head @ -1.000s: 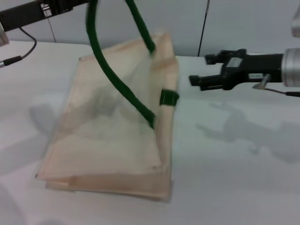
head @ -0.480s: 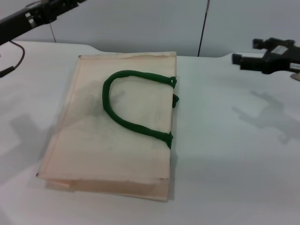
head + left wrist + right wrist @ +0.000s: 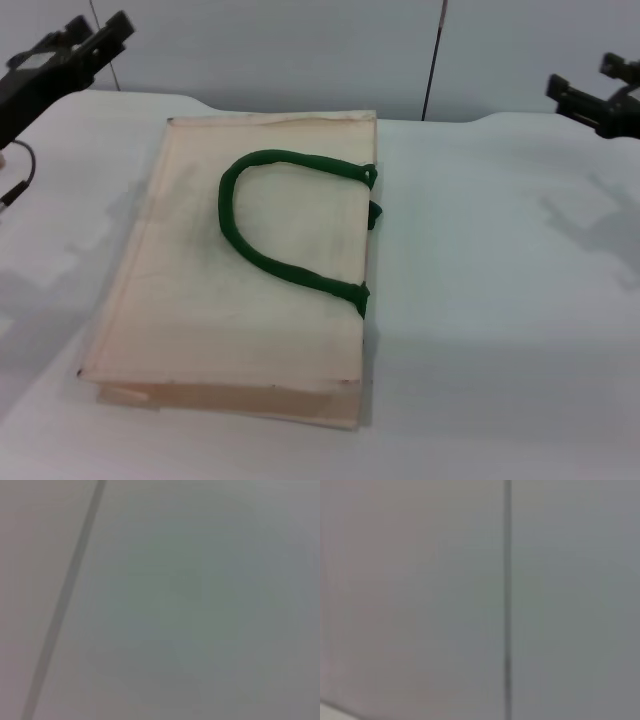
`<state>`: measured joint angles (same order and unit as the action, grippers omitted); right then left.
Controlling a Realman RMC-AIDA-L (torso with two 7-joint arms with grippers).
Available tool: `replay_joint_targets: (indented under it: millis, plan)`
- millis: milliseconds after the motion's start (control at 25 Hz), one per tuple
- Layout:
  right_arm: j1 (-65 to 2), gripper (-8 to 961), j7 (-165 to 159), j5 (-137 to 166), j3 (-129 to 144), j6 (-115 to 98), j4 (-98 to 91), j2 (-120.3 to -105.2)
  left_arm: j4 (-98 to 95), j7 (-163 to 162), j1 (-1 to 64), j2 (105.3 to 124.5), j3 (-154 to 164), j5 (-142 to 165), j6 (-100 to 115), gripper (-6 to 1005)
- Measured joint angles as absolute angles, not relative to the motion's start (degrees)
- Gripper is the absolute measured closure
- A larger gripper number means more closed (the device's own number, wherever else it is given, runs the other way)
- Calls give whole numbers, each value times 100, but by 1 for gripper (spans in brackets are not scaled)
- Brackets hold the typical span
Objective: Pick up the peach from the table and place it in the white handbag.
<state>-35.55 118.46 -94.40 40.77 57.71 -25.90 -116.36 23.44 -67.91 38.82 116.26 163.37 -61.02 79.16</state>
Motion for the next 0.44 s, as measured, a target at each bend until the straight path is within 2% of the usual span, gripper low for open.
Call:
replay_joint_targets:
  millis: [440]
  plan:
    - [-3615, 62, 15298, -12389, 3708, 5606, -721, -11656, 839, -3803, 3378, 11640, 16333, -7763, 7066, 254]
